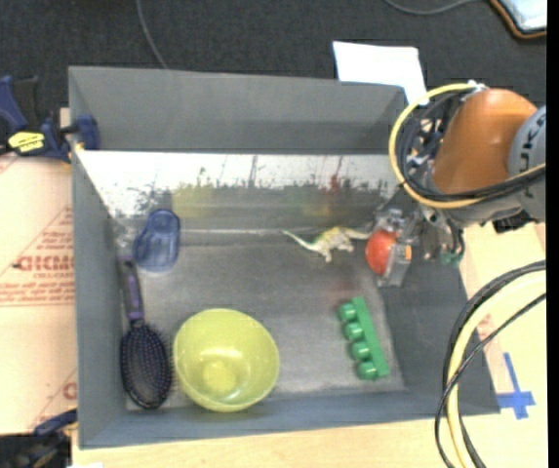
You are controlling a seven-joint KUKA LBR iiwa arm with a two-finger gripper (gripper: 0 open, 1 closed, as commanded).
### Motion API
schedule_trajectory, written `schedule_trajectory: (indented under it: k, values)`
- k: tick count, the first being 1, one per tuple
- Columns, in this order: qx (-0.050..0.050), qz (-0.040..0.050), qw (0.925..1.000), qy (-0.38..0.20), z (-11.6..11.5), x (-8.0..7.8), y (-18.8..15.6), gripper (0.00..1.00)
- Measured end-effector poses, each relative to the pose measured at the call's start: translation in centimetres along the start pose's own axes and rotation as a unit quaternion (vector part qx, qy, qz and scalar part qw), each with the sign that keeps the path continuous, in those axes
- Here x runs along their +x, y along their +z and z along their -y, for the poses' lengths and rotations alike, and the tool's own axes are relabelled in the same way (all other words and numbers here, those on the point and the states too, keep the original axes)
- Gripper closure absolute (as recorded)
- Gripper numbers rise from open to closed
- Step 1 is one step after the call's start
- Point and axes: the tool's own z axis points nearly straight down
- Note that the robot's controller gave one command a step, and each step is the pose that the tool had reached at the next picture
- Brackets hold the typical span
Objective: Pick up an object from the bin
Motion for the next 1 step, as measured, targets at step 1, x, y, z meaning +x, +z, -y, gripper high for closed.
schedule_trajectory:
  k: [1]
  values:
    - [0.0,0.0028,1.0,0.0,0.04,-0.17,-1.8,1.0]
